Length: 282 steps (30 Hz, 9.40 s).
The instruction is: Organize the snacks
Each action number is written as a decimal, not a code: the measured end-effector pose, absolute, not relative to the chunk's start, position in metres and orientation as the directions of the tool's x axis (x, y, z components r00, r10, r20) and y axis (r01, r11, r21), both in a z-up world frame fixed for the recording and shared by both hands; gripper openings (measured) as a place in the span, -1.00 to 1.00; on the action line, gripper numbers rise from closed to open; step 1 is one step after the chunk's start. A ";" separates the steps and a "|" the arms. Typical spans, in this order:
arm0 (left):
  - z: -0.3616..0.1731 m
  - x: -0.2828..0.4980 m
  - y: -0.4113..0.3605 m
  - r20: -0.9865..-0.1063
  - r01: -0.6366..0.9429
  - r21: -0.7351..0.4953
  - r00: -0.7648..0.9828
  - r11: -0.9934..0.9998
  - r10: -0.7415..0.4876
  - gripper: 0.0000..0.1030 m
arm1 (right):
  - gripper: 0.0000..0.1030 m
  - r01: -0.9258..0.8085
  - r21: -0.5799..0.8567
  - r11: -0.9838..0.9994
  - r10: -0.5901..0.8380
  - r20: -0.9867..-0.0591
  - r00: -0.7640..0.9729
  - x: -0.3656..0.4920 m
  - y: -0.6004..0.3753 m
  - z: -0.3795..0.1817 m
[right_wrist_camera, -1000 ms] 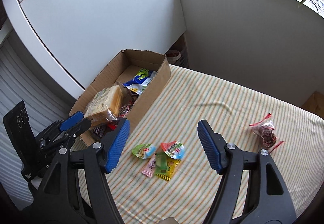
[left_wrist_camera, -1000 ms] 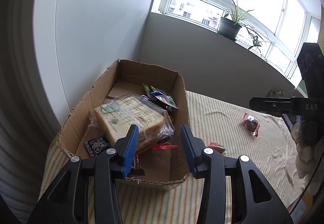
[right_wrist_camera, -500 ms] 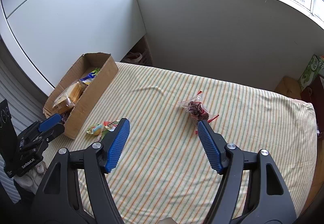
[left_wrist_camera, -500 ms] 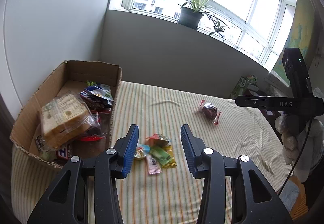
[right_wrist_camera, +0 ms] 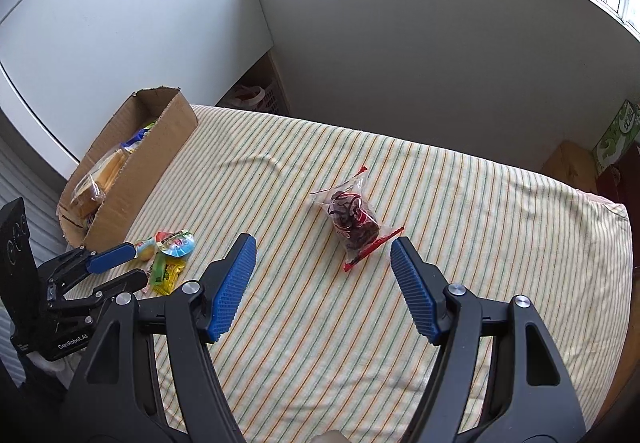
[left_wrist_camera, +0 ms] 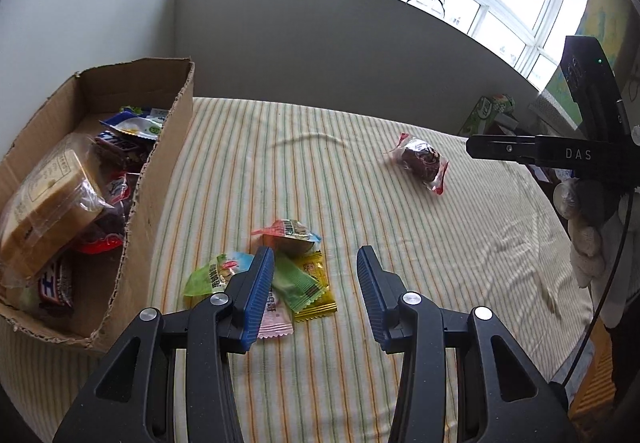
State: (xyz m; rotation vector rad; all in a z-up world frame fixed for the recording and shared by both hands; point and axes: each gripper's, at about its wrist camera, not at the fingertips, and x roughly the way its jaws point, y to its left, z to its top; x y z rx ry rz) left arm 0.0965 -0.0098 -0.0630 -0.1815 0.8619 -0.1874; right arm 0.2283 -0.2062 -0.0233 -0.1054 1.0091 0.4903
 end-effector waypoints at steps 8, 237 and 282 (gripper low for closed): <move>-0.080 0.118 -0.020 -0.783 0.079 -0.183 0.592 0.980 -0.194 -0.19 | 0.41 -0.467 0.132 0.874 0.335 -0.860 0.385 0.253 -0.208 -0.041; -0.066 0.020 0.008 -0.723 0.124 -0.147 0.664 0.981 -0.192 0.03 | -0.50 -0.501 0.100 0.860 0.283 -0.909 0.305 0.145 -0.190 -0.080; -0.068 0.085 -0.086 -0.758 0.347 -0.096 0.582 0.933 -0.295 -0.12 | -0.52 -0.477 0.174 0.862 0.358 -0.874 0.328 0.115 -0.230 -0.076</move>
